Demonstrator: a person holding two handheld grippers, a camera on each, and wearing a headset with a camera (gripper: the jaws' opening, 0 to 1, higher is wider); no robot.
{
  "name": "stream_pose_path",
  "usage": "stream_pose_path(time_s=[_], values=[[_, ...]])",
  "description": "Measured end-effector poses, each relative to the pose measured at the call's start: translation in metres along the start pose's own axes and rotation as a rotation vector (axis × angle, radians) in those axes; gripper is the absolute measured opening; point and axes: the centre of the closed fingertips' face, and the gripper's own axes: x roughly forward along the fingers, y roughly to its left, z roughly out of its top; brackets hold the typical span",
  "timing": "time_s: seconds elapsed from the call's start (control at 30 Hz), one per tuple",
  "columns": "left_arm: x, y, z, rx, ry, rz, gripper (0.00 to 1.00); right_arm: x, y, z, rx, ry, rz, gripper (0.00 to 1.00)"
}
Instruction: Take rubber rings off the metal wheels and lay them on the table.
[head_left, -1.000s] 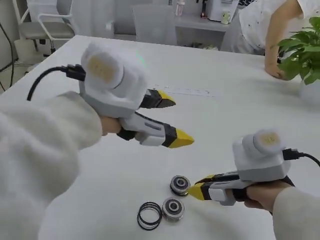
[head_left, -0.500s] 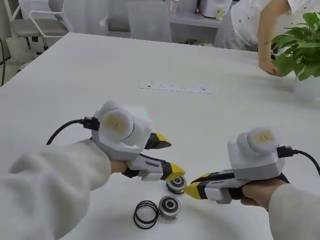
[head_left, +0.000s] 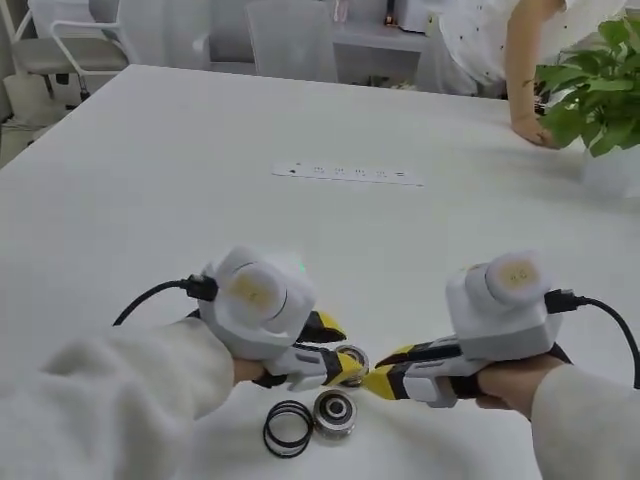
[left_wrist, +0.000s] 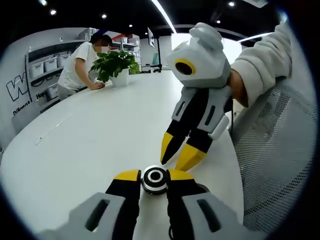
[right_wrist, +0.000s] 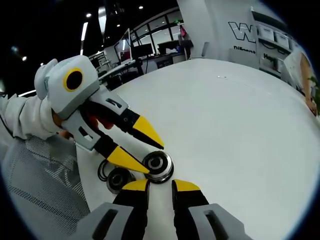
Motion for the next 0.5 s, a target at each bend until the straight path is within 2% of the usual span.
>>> stream_pose_path(time_s=[0.17,0.33,0.43,0.5], values=[[0.0018,-0.0023,-0.0061,0.000,0.024,-0.002,0.12,0.0007,0.0008,-0.0014,-0.007,0.005,0.002,0.16],[0.0021,-0.0036,-0.0047,-0.025,0.016,-0.005,0.10,0.0018,0.0012,-0.0010,-0.023,-0.001,0.000,0.17],[0.0019,-0.0028,-0.0057,-0.062,0.015,-0.006,0.09,0.0035,0.0022,-0.0007,-0.033,-0.009,-0.001,0.20],[0.0015,-0.0024,-0.0058,-0.061,0.013,-0.001,0.08,0.0050,0.0022,-0.0012,-0.038,-0.012,-0.004,0.21]])
